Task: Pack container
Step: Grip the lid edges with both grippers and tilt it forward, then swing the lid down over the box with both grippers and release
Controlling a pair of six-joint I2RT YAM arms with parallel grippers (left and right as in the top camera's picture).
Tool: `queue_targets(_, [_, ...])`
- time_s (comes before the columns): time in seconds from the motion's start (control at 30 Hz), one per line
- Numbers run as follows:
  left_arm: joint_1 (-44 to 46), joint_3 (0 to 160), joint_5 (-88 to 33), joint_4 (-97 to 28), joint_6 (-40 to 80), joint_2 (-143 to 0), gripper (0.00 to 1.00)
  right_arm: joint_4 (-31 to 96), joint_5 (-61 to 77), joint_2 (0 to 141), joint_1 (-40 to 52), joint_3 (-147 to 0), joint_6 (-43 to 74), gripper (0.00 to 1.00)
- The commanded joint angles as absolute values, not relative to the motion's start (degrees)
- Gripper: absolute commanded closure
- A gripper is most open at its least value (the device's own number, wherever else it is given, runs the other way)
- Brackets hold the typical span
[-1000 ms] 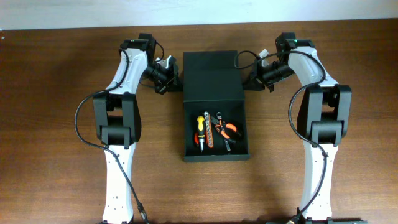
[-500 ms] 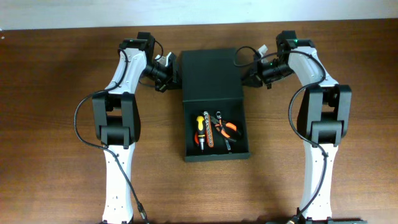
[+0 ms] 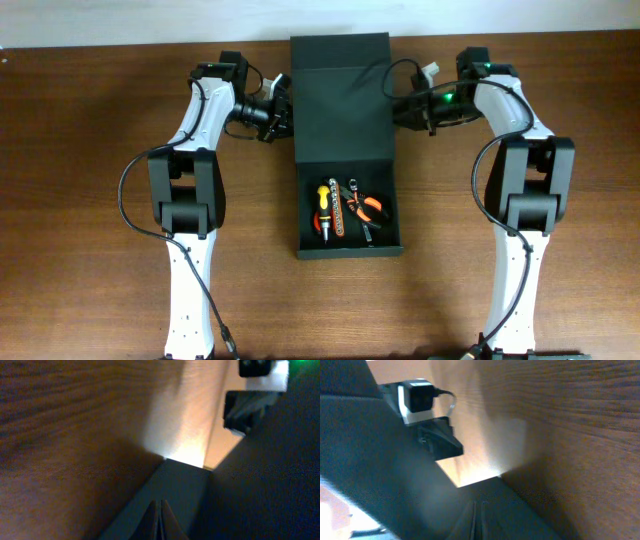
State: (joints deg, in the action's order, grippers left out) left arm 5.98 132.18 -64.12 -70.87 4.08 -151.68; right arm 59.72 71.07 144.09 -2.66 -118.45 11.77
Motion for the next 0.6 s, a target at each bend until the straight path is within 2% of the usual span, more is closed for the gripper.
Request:
queue_targets(0.0, [6.2, 133.0, -71.3, -73.7, -1.9, -152.0, 0.98, 60.1, 78.5, 144.5, -3.9, -118.3, 10.8, 0.96])
queue_targets(0.27, [6.2, 139.5, -71.2, -87.1, -10.9, -152.0, 0.98, 64.6, 79.1, 143.7, -4.6, -118.3, 10.7, 0.96])
queue_targets(0.4, [6.2, 143.8, -71.2, -93.4, -14.7, -152.0, 0.98, 68.5, 79.1, 142.3, -4.5, -118.3, 6.4, 0.96])
queue_targets(0.57, [6.2, 149.1, -71.2, -96.7, -15.1, -152.0, 0.98, 71.8, 78.9, 139.7, -4.6, -118.3, 4.5, 0.96])
